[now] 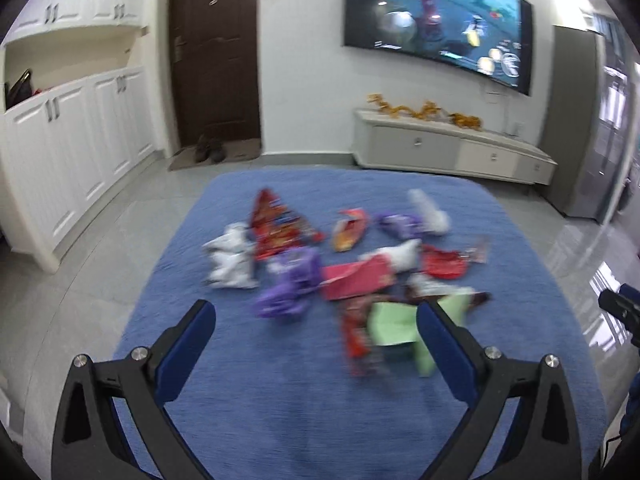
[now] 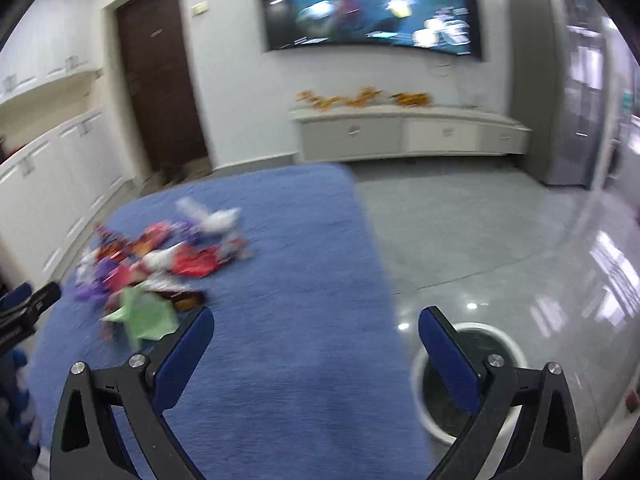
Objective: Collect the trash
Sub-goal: 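Grasp the purple bag with the left tool while the right tool grasps the green paper, then carry both items over the bin and open both tools to drop them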
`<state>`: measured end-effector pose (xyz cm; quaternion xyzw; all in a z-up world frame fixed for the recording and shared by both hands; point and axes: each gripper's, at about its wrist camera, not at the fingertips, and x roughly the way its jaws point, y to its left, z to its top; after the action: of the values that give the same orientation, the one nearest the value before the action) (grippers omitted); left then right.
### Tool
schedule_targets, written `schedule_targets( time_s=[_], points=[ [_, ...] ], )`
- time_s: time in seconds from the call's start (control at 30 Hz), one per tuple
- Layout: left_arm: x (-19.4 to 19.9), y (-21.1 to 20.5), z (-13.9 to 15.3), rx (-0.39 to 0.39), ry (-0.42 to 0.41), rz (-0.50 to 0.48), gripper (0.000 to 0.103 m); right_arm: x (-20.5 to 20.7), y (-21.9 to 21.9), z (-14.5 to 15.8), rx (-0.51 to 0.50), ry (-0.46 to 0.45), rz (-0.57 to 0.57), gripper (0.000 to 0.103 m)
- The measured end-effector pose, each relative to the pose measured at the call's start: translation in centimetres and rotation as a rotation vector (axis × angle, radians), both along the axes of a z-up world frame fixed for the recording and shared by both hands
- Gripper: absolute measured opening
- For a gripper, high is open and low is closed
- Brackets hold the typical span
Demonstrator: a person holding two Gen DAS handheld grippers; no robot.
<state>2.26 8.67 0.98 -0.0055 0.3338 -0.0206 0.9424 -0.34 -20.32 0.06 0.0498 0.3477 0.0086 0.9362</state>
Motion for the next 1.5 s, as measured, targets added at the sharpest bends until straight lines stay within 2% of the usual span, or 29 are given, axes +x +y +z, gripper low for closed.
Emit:
schedule_targets(
  time_s=[0.03, 0.13, 0.27, 0.33, 0.37, 0.57, 0.67, 0.7, 0.8, 0.83, 0.87, 1.03, 1.1, 1.27, 1.37, 1.5],
  points=[
    [0.3, 0.9, -0.3, -0.006, 0.011, 0.015, 0.097, 0.9, 0.9, -0.4, 0.035, 0.021, 0.046, 0.087],
    [1.4, 3.3, -1.4, -0.038, 0.044, 0.057, 0.092, 3.3, 3.5, -1.7, 0.121, 0.092, 0.188, 0.072],
    [2.3, 4.7, -2.2, -0.085, 0.067, 0.072, 0.090, 5.2, 7.3, -3.4, 0.196, 0.157, 0.340, 0.071],
    [3.0, 5.2, -2.5, -0.102, 0.077, 0.071, 0.084, 6.3, 9.4, -4.2, 0.229, 0.190, 0.401, 0.071],
    [3.5, 5.3, -2.7, -0.108, 0.086, 0.069, 0.079, 6.5, 10.1, -4.3, 0.235, 0.195, 0.414, 0.071],
    [6.7, 5.4, -3.9, -0.133, 0.113, 0.046, 0.073, 9.0, 12.9, -5.9, 0.259, 0.257, 0.423, 0.068],
    [8.3, 5.1, -5.1, -0.153, 0.156, 0.031, 0.066, 10.1, 13.0, -7.1, 0.276, 0.296, 0.392, 0.059],
    [8.6, 5.0, -5.4, -0.155, 0.169, 0.024, 0.063, 10.3, 13.0, -7.4, 0.281, 0.302, 0.386, 0.052],
    [9.1, 4.2, -6.6, -0.173, 0.216, -0.022, 0.041, 10.0, 12.0, -7.5, 0.329, 0.296, 0.384, 0.031],
    [9.1, 4.1, -6.8, -0.182, 0.226, -0.036, 0.026, 9.9, 11.5, -7.4, 0.340, 0.293, 0.384, 0.024],
    [8.9, 3.9, -7.0, -0.190, 0.232, -0.044, 0.024, 9.6, 11.1, -7.3, 0.340, 0.285, 0.382, 0.022],
    [6.7, 3.5, -5.3, -0.195, 0.178, -0.054, 0.017, 6.7, 10.0, -5.2, 0.326, 0.210, 0.410, 0.018],
    [5.4, 3.5, -4.0, -0.191, 0.147, -0.047, 0.016, 5.6, 9.9, -4.4, 0.329, 0.183, 0.410, 0.014],
    [2.5, 3.0, -0.7, -0.200, 0.076, -0.054, 0.016, 3.2, 8.0, -2.3, 0.356, 0.116, 0.390, 0.014],
    [1.0, 1.2, 1.6, -0.201, 0.038, -0.103, 0.016, 1.7, 6.1, -1.0, 0.364, 0.061, 0.360, 0.014],
    [0.1, -3.3, 3.8, -0.204, 0.011, -0.212, 0.016, -0.7, 1.5, 0.4, 0.382, -0.007, 0.260, 0.014]
  ],
)
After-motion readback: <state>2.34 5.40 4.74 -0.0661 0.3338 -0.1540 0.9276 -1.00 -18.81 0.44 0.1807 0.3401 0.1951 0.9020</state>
